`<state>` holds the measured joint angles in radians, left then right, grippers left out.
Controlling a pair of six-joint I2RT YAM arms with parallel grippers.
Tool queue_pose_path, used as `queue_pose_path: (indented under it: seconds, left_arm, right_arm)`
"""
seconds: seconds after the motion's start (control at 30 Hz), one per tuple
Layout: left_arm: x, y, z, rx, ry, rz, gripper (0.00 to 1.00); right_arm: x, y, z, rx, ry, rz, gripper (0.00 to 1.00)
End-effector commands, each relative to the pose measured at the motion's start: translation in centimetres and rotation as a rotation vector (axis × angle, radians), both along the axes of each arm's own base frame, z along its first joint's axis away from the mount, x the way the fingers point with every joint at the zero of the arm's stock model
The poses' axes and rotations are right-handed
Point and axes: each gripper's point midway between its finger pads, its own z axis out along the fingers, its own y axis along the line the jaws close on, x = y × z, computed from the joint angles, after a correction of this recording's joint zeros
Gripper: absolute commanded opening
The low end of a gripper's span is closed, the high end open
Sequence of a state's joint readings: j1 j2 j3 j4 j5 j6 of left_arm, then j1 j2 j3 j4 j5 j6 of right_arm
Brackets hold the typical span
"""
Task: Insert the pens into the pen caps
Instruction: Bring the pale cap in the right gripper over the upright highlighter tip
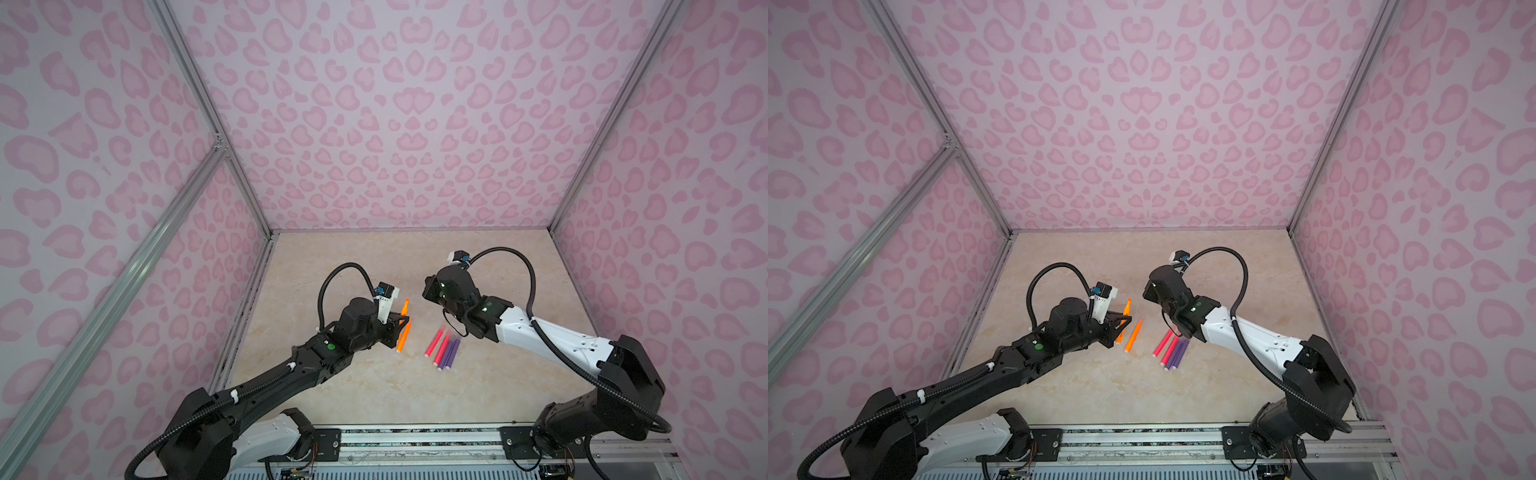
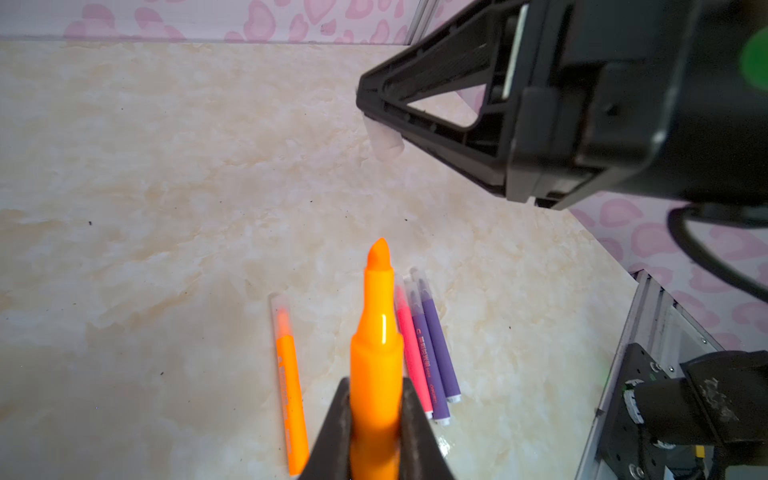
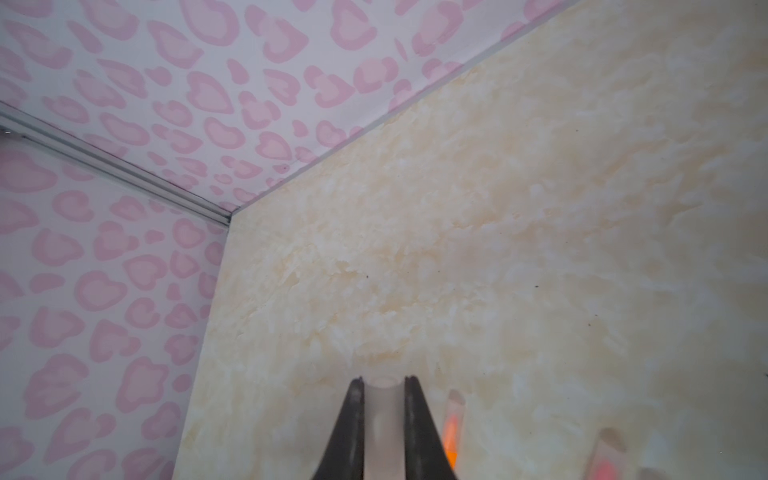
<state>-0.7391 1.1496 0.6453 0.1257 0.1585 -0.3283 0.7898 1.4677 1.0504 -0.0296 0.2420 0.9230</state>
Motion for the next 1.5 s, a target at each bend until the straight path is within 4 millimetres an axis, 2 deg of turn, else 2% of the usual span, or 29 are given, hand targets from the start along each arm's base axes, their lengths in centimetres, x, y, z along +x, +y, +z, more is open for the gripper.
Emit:
queue_pose_path:
  seconds: [0.0,0.1,0.2,0.63,1.13,1.47]
  left_arm:
    - [0.1,-0.3,1.2,-0.031,-0.044,-0.016,0.03]
    - [0.1,-0.4,1.1,-0.032,-0.041,-0.015,0.03]
    - [0.1,-0.3,1.1,-0.032,-0.041,-0.015,0.03]
    - [0.3,-0.2,1.1,-0.027,-0.040,-0.002,0.03]
    - [0.7,0.4,0.9,-0.018,-0.044,0.041,0.03]
    - [0.6,0.2,1.0,-0.020,-0.043,0.030,0.03]
  right_arm:
    - [-0.8,1.4,2.1,0.031,-0.070,0.044,0.01]
    - [-1.8,2.3,3.5,0.035,-0.110,0.073,0.01]
    - [-2.4,3.1,4.0,0.041,-0.124,0.094,0.00]
    - [-3.0,6.2,2.7,0.042,-0.098,0.156,0.00]
    - [-3.5,5.7,1.7,0.021,-0.097,0.133,0.00]
    - [-3.1,5.4,2.7,0.006,-0.124,0.108,0.00]
